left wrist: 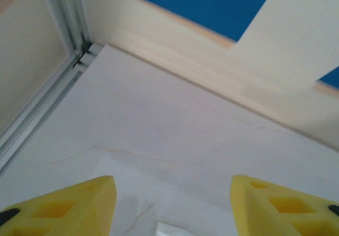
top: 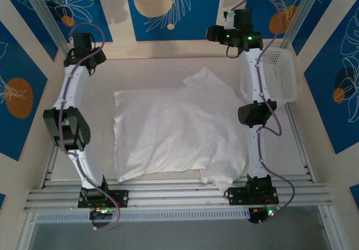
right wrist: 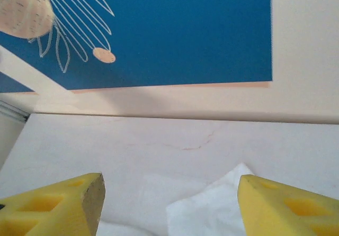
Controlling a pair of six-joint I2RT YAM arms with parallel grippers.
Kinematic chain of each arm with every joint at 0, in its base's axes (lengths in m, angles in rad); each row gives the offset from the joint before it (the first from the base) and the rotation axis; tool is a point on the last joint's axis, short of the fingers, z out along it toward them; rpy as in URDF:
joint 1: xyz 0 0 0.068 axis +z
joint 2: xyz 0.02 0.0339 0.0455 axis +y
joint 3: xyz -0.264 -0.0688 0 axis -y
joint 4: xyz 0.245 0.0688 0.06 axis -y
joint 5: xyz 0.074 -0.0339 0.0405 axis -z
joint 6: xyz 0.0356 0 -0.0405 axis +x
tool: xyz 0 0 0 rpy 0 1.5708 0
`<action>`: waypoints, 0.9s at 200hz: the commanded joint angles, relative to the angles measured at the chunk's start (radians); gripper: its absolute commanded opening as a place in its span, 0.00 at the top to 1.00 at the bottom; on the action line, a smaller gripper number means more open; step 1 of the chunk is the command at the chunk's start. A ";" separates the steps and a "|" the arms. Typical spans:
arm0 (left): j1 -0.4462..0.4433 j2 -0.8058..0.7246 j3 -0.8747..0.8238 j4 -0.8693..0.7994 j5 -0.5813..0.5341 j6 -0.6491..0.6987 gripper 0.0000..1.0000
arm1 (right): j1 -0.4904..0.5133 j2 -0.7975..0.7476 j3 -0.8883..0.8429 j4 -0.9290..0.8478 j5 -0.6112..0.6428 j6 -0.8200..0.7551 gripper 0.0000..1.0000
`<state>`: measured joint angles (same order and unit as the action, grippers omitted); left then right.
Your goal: Fold the inside-out t-shirt
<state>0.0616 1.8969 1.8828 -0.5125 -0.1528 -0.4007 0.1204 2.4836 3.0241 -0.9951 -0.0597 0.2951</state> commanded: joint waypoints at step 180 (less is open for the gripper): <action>-0.331 0.006 -0.622 0.016 0.008 -0.233 1.00 | 0.023 -0.738 -1.858 0.563 0.042 0.328 1.00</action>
<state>-0.3202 1.8168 1.1862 -0.4995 -0.0994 -0.6197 0.1184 1.6905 1.2163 -0.6876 -0.0101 0.4442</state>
